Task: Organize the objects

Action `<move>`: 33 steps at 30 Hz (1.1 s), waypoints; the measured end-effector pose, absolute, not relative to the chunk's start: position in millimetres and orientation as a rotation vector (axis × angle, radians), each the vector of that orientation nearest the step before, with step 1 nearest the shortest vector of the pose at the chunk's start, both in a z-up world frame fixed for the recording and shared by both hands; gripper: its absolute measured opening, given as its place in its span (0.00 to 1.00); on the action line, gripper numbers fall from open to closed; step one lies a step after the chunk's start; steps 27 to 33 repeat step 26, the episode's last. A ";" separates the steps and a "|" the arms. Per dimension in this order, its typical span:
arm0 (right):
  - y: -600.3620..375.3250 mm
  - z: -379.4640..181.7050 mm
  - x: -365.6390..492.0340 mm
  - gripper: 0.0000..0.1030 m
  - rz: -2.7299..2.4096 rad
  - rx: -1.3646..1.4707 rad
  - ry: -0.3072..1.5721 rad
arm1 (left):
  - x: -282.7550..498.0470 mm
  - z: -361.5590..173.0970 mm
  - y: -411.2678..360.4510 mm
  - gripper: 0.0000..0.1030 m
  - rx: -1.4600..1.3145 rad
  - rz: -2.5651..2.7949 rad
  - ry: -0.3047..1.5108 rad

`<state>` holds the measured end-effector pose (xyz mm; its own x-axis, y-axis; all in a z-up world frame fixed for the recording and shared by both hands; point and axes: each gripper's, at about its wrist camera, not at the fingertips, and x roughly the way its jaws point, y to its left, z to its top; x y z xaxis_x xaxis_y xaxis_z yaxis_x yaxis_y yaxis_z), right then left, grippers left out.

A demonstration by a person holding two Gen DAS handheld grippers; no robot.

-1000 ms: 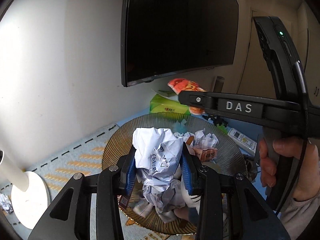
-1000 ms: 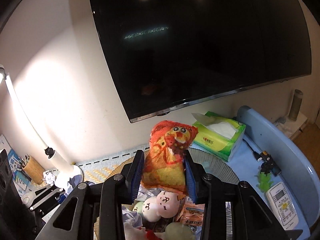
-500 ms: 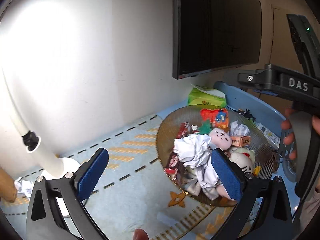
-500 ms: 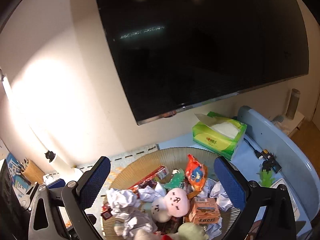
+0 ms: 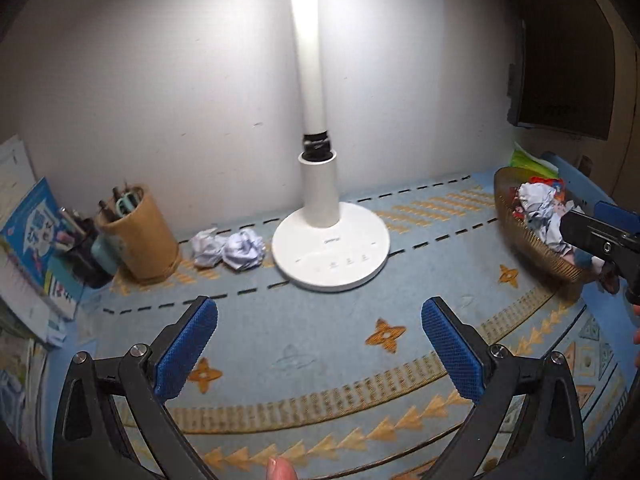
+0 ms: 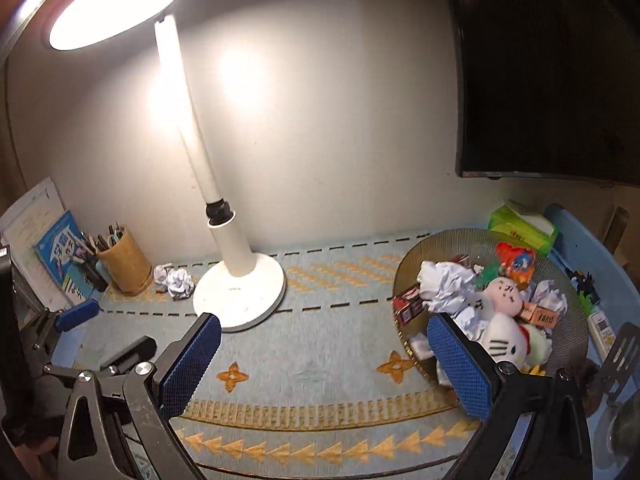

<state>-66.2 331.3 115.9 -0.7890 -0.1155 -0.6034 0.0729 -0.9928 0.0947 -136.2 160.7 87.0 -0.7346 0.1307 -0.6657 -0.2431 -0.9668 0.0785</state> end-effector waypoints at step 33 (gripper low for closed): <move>274.1 -43.2 -23.4 1.00 -2.754 1.394 0.057 | -74.1 -25.0 56.8 1.00 -1.392 2.737 0.037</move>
